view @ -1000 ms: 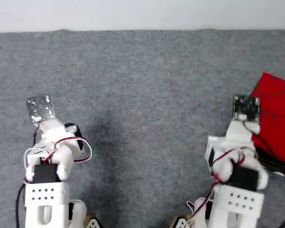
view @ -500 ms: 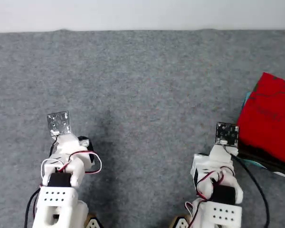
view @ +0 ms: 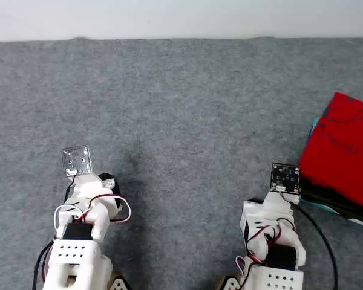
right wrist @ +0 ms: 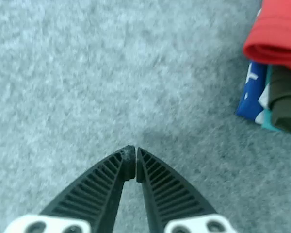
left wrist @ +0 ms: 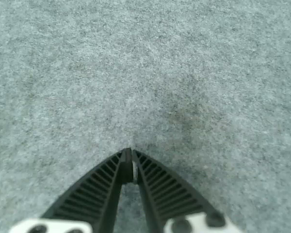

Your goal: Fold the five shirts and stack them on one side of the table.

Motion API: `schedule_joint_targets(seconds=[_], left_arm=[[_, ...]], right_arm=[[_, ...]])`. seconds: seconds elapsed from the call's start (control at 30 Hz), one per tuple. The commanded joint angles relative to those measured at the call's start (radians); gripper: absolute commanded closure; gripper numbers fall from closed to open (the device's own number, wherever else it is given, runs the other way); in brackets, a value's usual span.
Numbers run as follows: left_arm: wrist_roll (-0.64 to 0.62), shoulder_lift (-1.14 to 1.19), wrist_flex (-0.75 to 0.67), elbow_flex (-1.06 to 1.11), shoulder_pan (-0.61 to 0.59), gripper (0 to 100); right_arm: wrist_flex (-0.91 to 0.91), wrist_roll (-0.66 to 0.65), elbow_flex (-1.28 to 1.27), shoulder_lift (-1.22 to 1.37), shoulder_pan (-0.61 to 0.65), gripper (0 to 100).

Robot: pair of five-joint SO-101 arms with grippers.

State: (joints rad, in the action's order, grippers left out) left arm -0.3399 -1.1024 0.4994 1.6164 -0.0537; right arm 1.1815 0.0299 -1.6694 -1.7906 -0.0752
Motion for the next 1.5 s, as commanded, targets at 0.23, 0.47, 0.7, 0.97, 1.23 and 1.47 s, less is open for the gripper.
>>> schedule_joint_targets(seconds=[0.23, 0.47, 0.7, 0.97, 1.23, 1.47], left_arm=[[-0.008, -0.078, -0.031, 0.035, 0.006, 100], [-0.008, -0.359, 0.18, 0.074, 0.008, 100], [-0.006, -0.358, 0.196, 0.074, 0.008, 100], [-0.005, -0.359, 0.324, 0.042, 0.043, 100], [-0.005, -0.359, 0.316, 0.053, 0.074, 100], [-0.005, -0.359, 0.316, 0.053, 0.074, 100]], right_arm=[[0.041, 0.015, -0.014, -0.007, -0.09, 99.0], [0.119, 0.011, -0.014, -0.005, -0.183, 99.0], [0.117, 0.009, -0.014, -0.007, -0.18, 99.0], [0.117, 0.009, -0.014, -0.007, -0.18, 99.0], [0.117, 0.009, -0.014, -0.007, -0.18, 99.0], [0.117, 0.009, -0.014, -0.007, -0.18, 99.0]])
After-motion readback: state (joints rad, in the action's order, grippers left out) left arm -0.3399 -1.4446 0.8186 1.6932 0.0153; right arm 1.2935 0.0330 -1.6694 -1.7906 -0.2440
